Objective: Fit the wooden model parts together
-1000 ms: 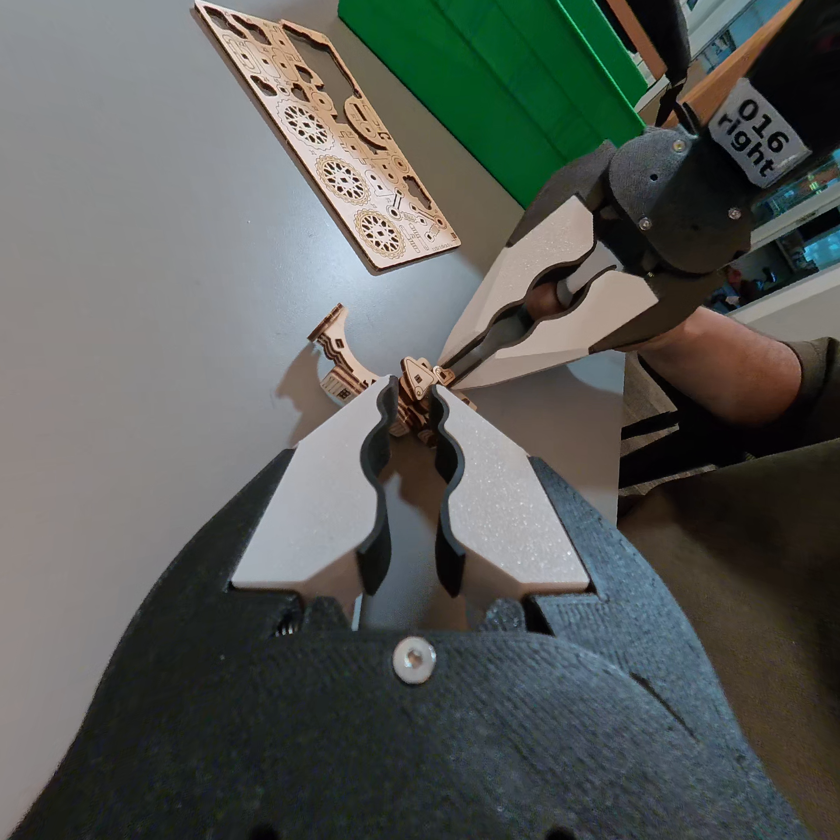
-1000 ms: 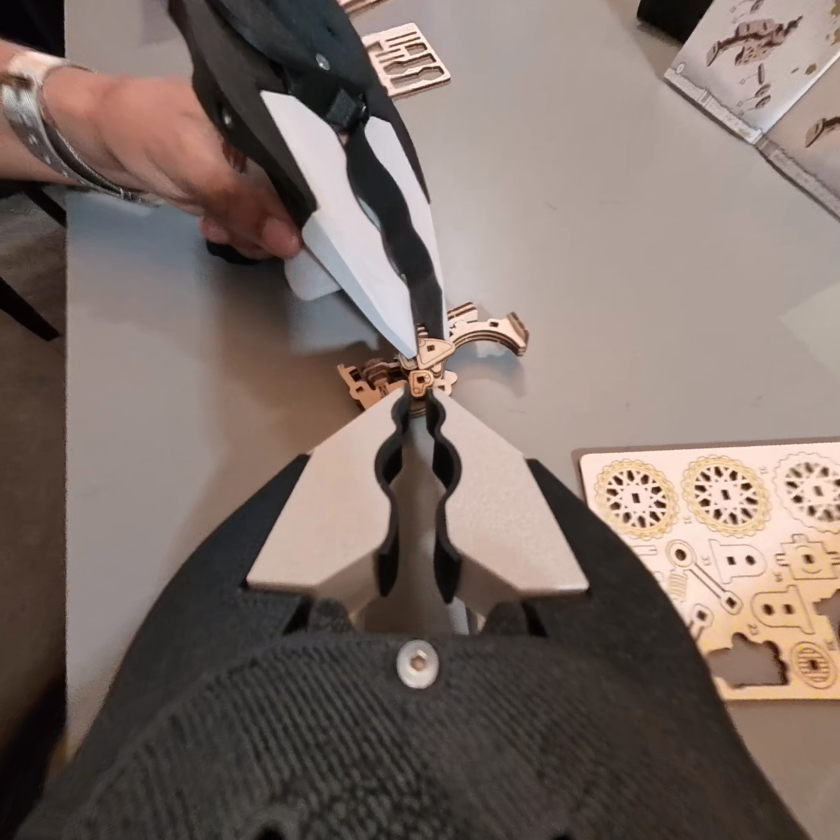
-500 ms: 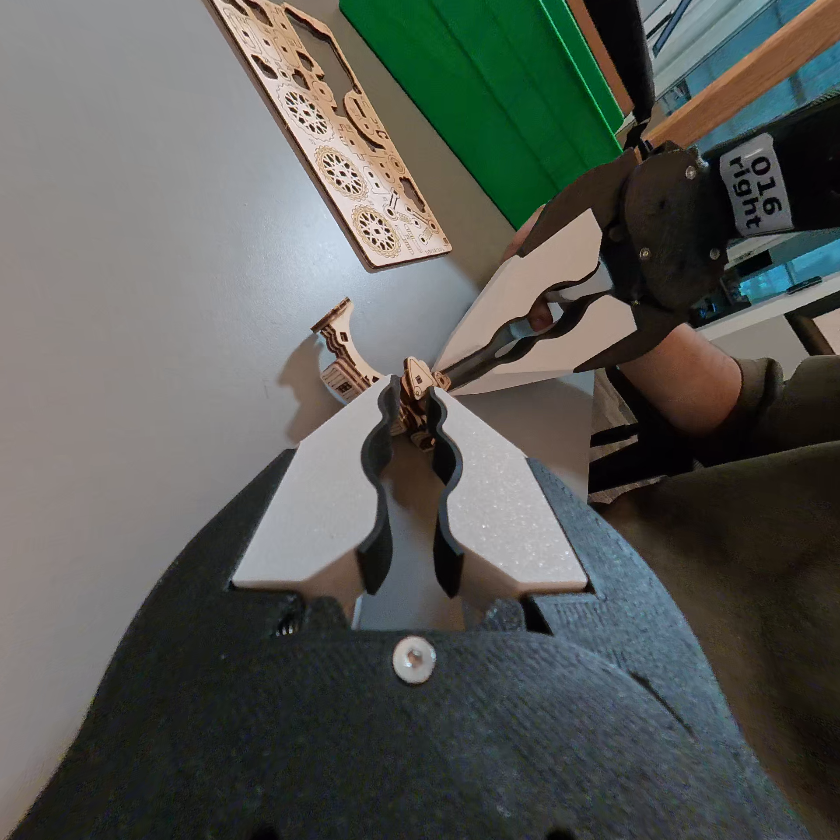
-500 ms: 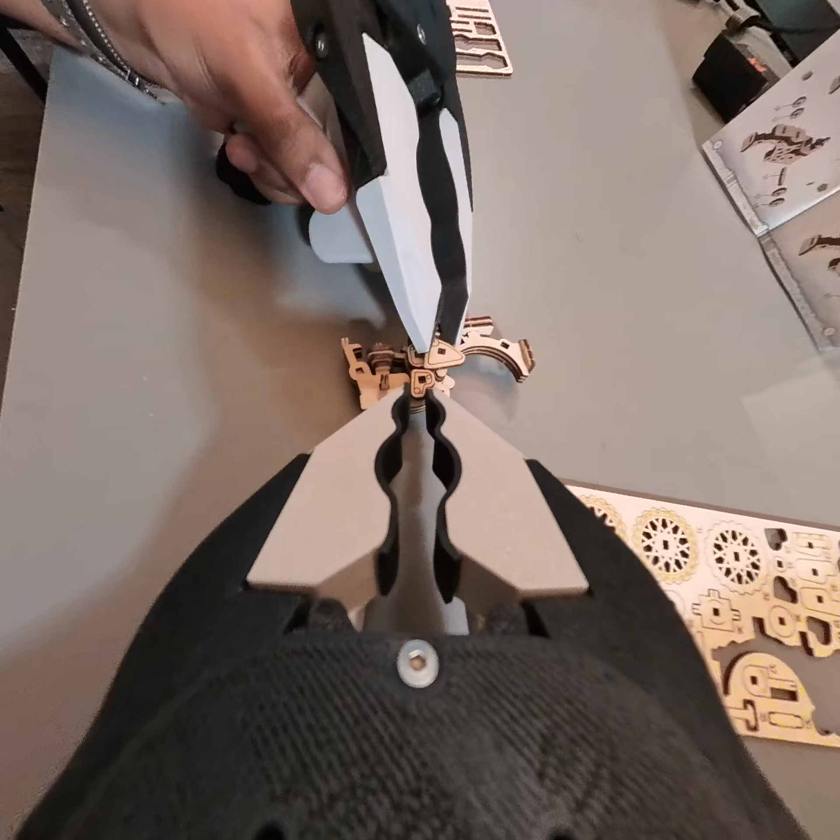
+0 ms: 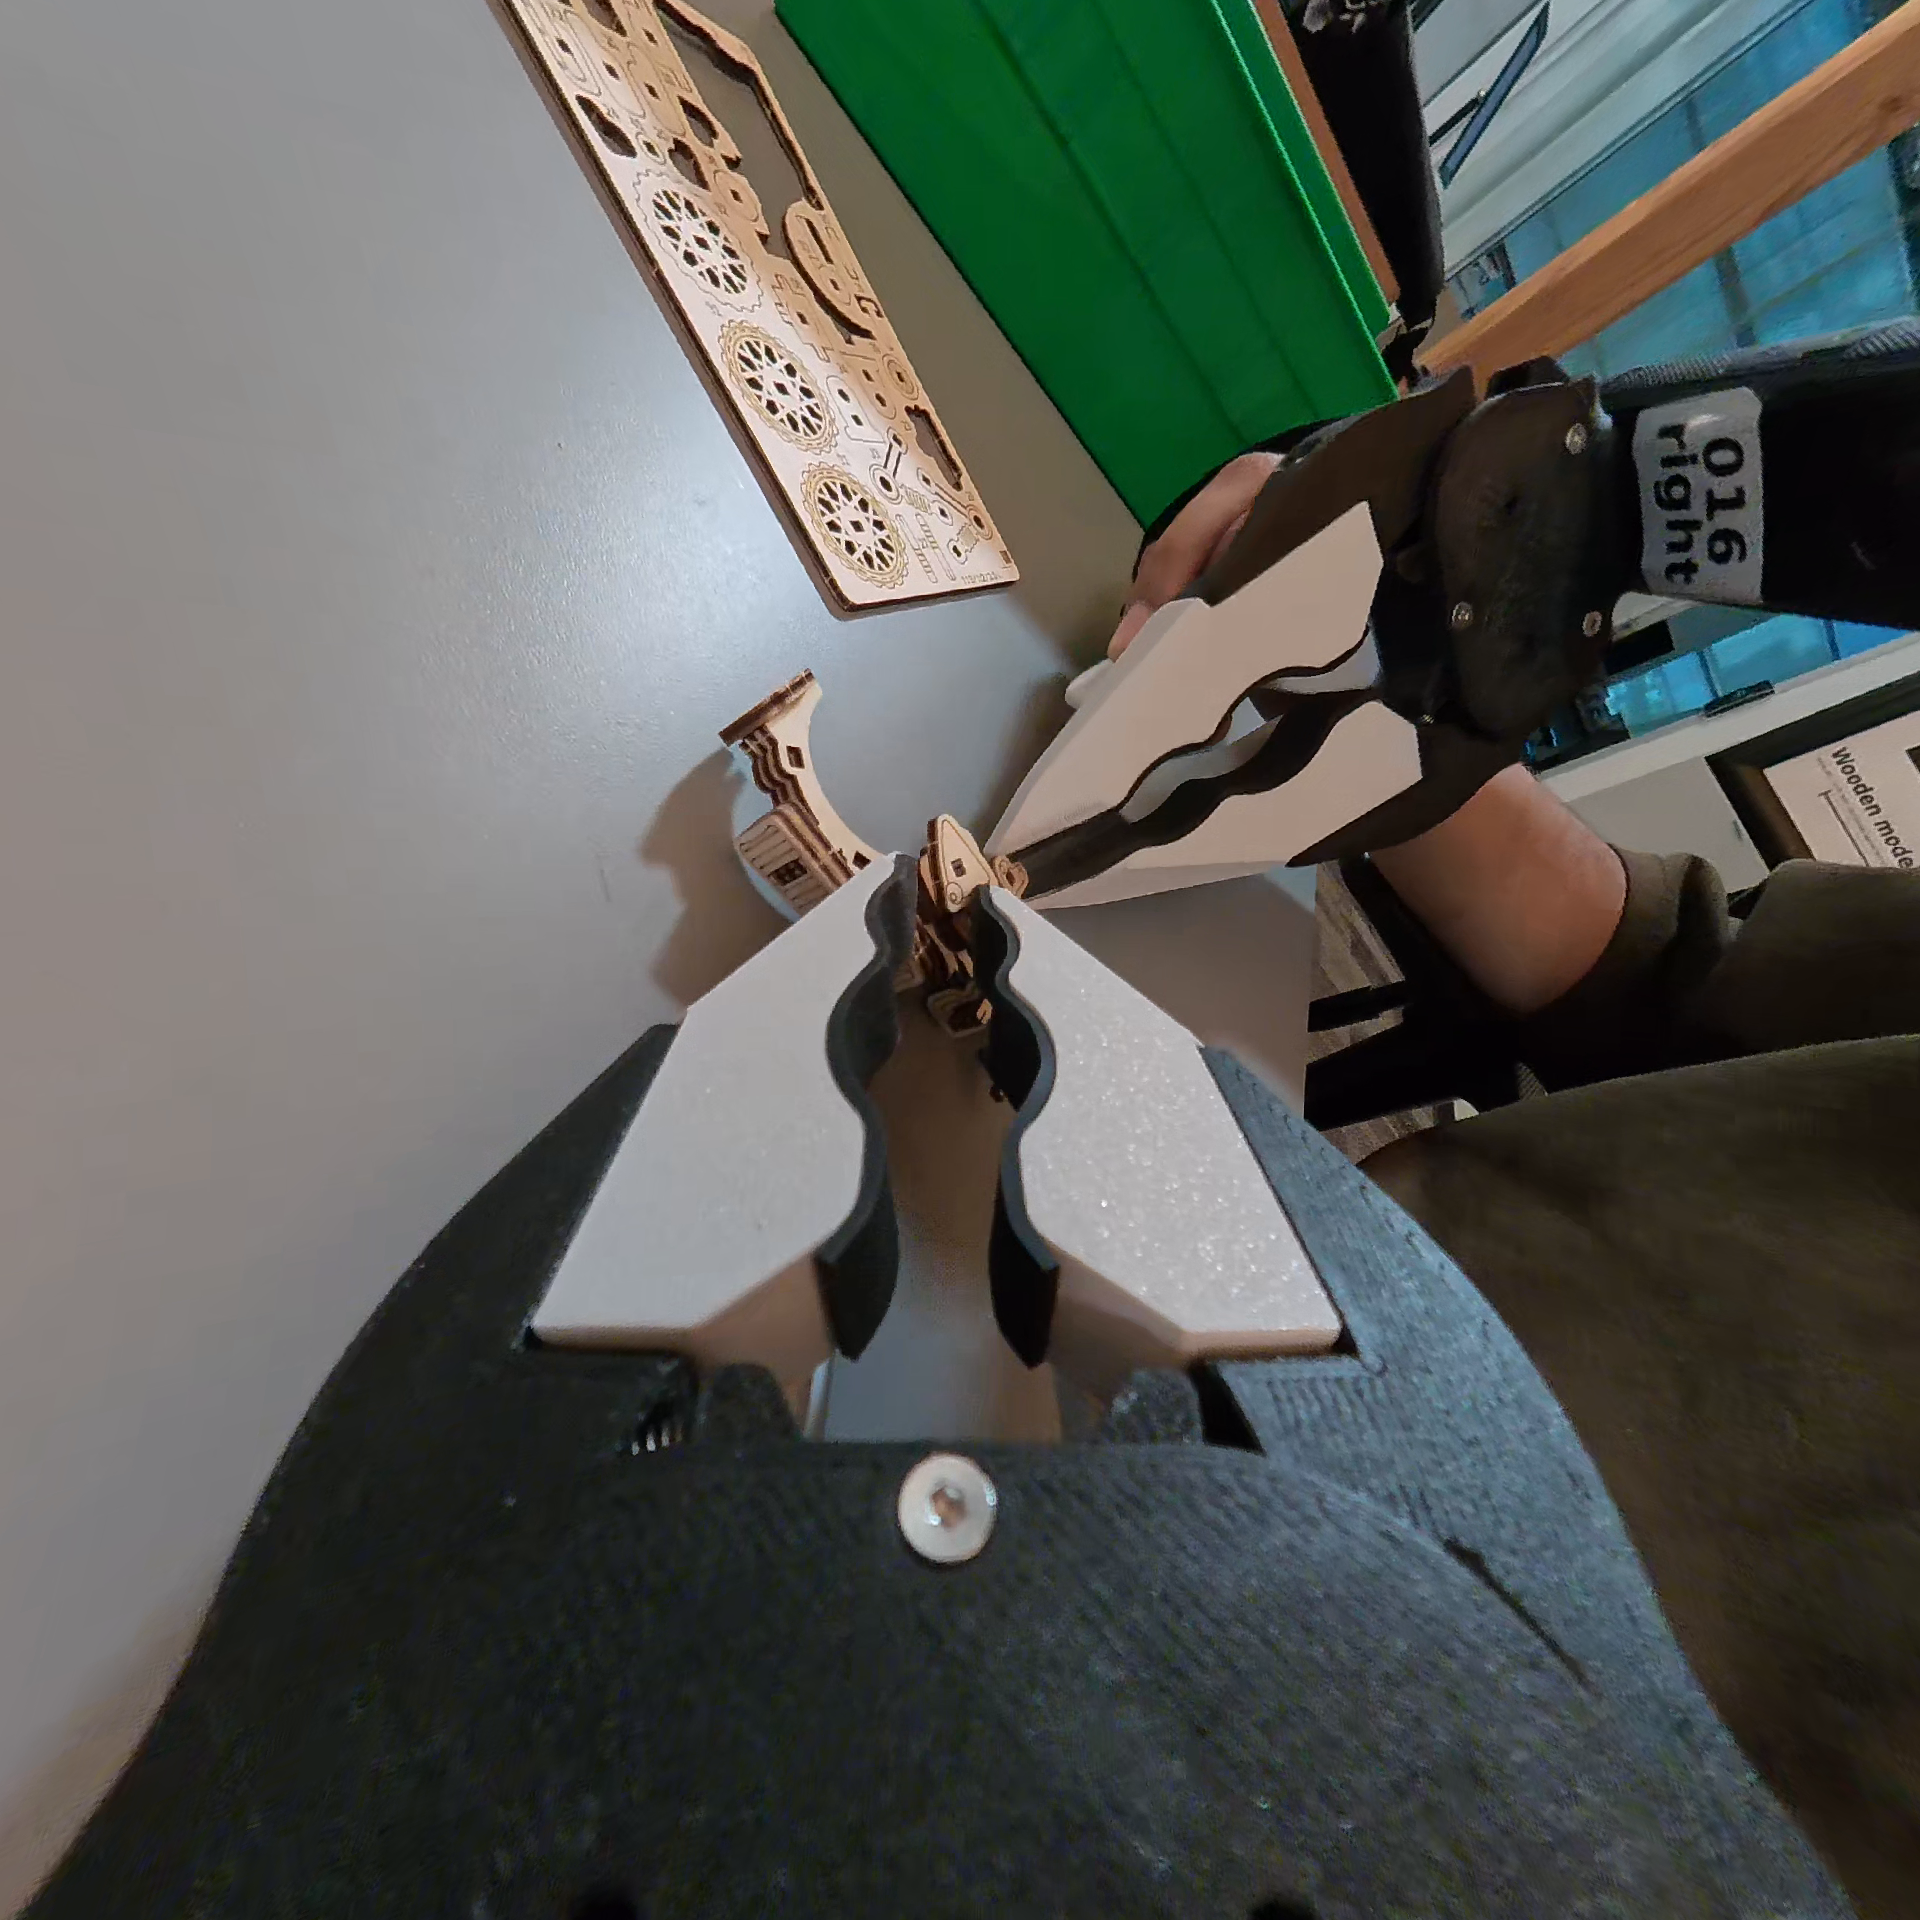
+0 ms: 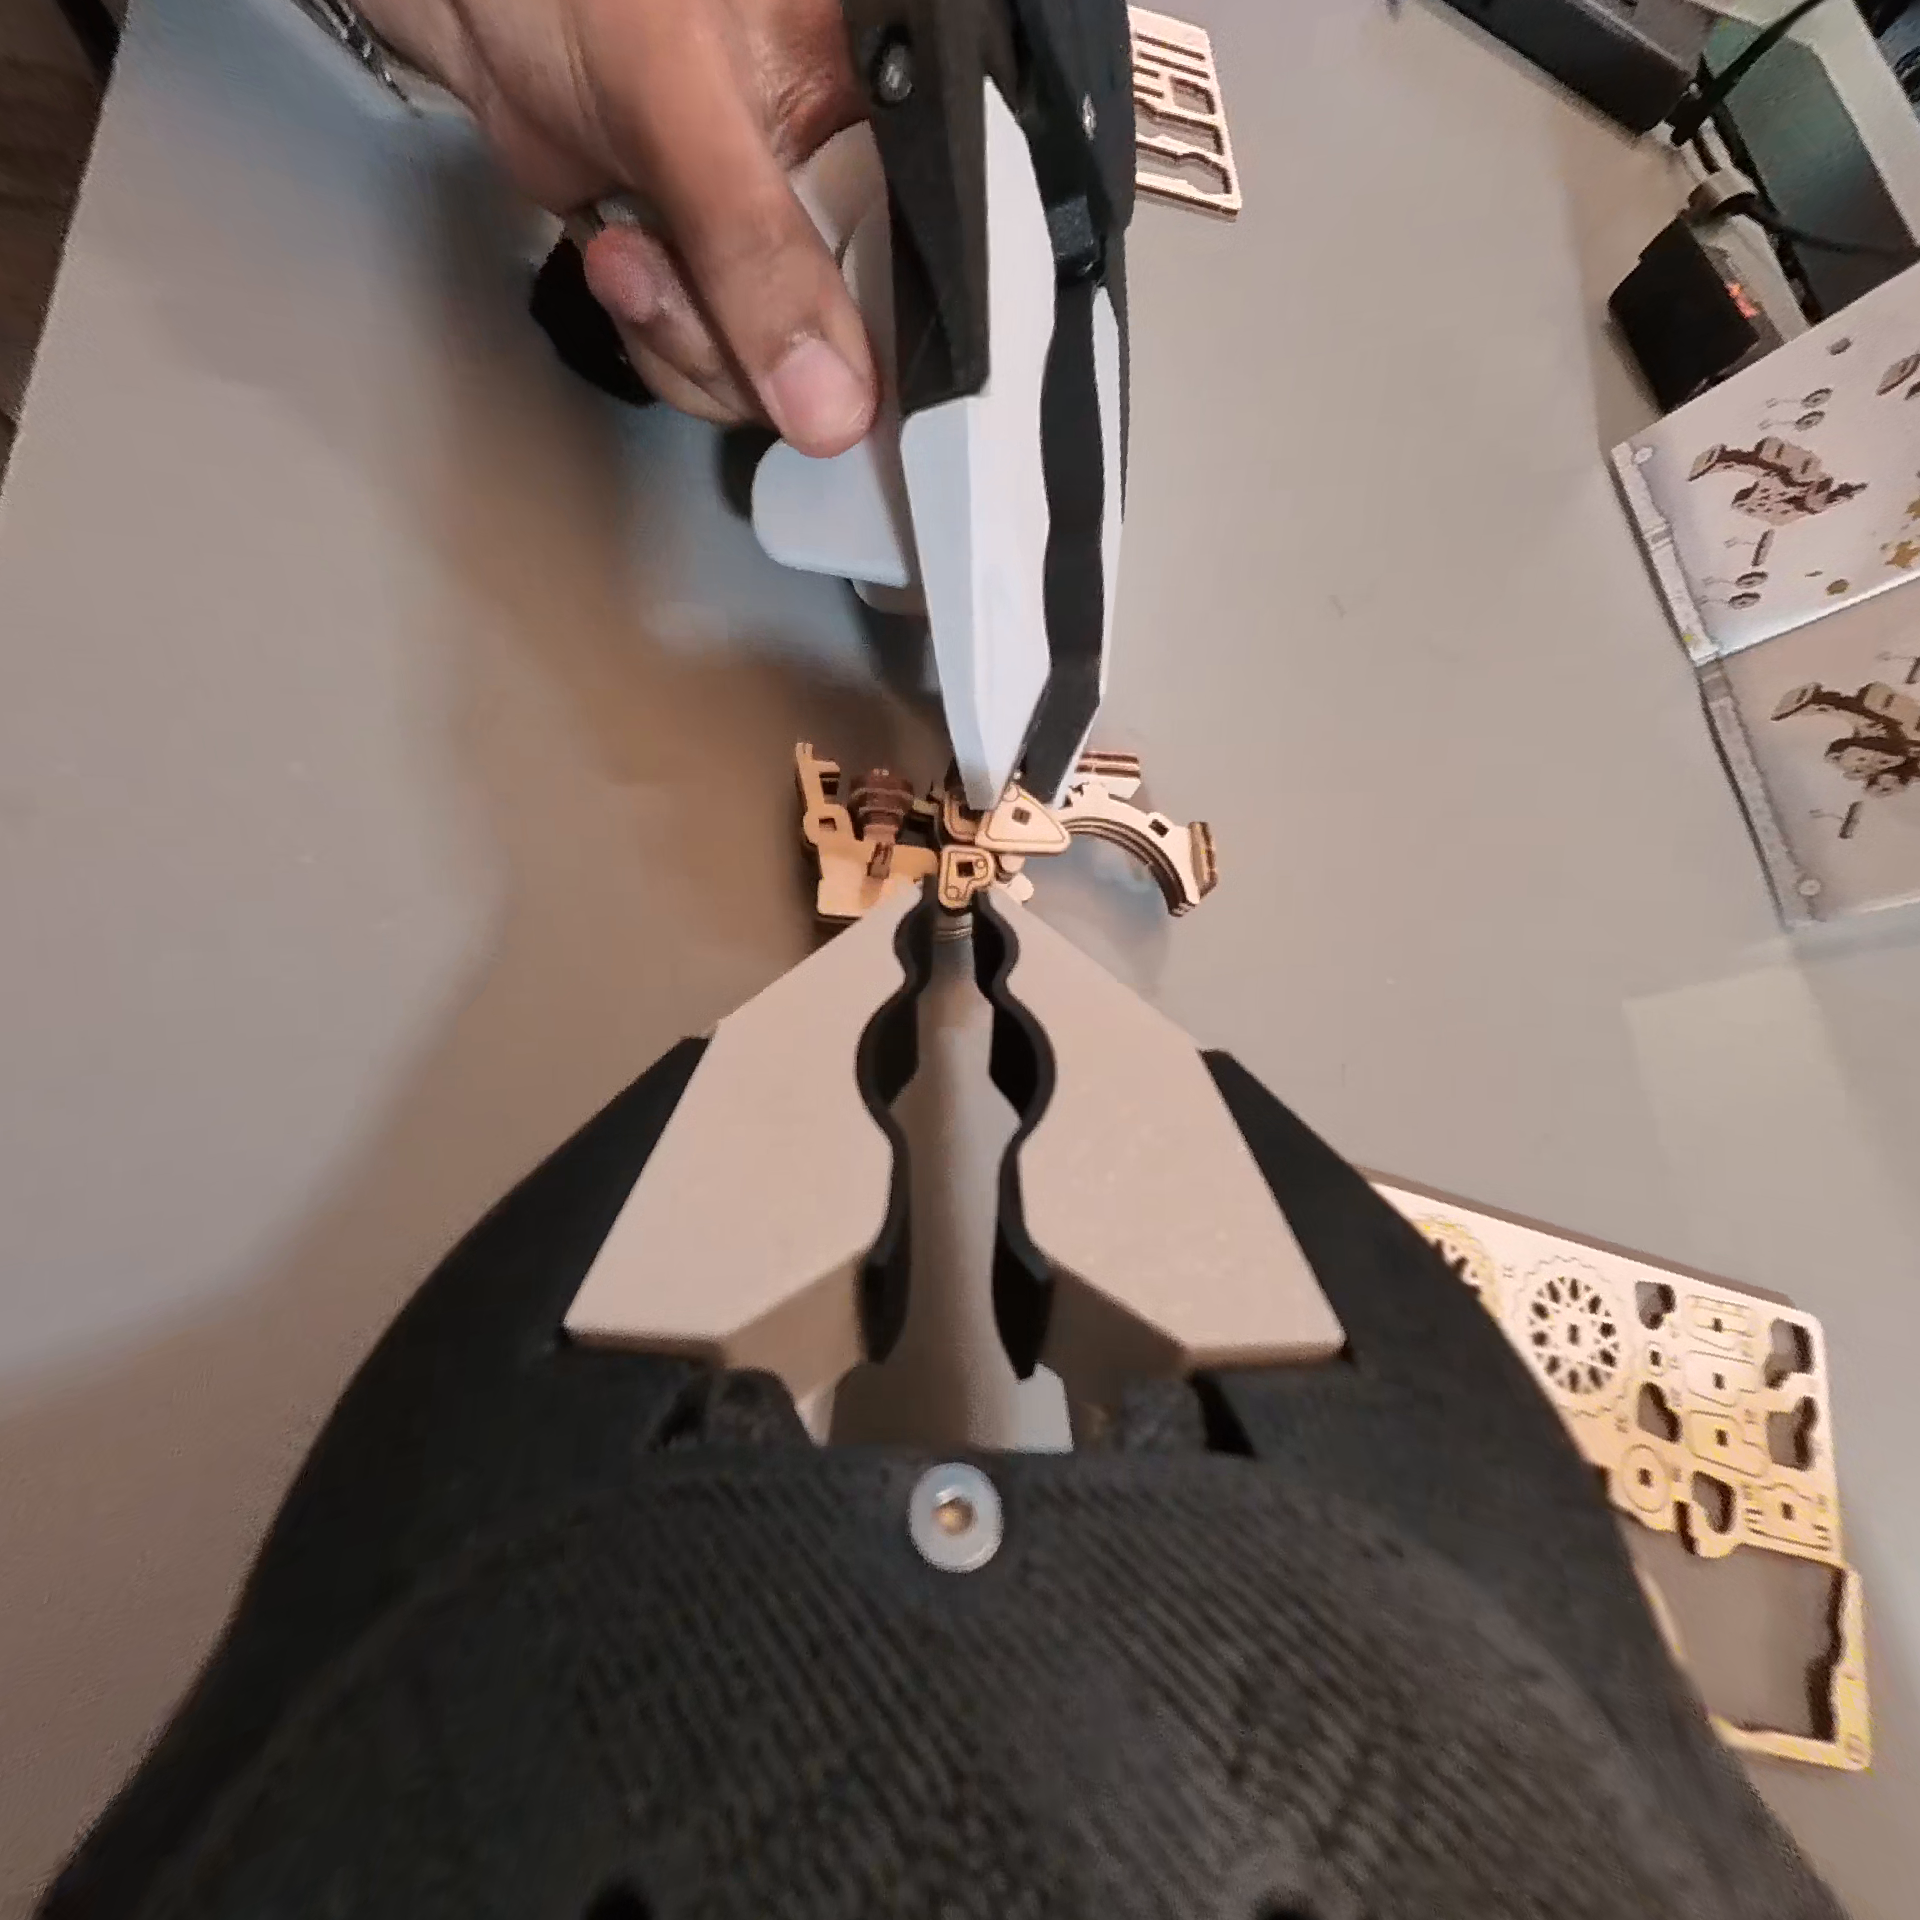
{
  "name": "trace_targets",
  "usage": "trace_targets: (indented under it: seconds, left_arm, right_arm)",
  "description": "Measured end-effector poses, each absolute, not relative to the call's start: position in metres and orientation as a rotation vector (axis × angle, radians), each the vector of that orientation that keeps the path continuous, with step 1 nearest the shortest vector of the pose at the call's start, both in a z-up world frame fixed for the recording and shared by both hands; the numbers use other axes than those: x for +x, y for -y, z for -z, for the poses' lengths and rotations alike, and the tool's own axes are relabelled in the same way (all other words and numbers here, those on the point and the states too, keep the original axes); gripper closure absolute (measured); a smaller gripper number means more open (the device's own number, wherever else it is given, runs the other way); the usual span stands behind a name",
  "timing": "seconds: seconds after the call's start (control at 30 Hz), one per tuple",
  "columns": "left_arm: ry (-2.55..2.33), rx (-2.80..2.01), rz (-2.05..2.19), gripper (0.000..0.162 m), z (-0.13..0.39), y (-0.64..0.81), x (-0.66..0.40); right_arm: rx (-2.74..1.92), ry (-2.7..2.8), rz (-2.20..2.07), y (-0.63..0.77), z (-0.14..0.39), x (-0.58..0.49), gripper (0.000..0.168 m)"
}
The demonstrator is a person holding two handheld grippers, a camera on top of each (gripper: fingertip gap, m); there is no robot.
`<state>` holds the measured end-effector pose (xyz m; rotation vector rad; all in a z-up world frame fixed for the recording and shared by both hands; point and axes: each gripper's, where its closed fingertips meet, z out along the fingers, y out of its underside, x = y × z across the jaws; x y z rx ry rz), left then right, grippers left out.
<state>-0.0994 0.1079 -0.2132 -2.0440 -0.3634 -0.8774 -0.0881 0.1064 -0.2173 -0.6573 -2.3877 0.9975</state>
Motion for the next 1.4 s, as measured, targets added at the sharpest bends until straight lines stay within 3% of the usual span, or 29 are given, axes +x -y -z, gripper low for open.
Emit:
trace_targets:
  seconds: [0.5, 0.6, 0.63, 0.93, 1.4]
  left_arm:
    - [0.402, -2.025, 0.949, 0.153, 0.2130, -0.1072, -0.0996]
    - [0.404, -2.021, 0.953, 0.155, 0.2127, -0.1071, -0.0997]
    - [0.402, -2.002, 0.954, 0.162, 0.2099, -0.1073, -0.1008]
    - [0.401, -2.000, 0.940, 0.162, 0.2096, -0.1068, -0.1016]
    - [0.391, -2.002, 0.929, 0.162, 0.2096, -0.1067, -0.1015]
  right_arm:
    - [-0.889, 2.526, -0.901, -0.1067, 0.2197, -0.0877, 0.164]
    - [-0.897, 2.529, -0.945, -0.1066, 0.2198, -0.0876, 0.164]
    - [-0.897, 2.517, -0.976, -0.1066, 0.2198, -0.0877, 0.163]
    - [-0.935, 2.459, -1.101, -0.1064, 0.2190, -0.0876, 0.163]
    - [-0.963, 2.391, -1.123, -0.1141, 0.2211, -0.0859, 0.154]
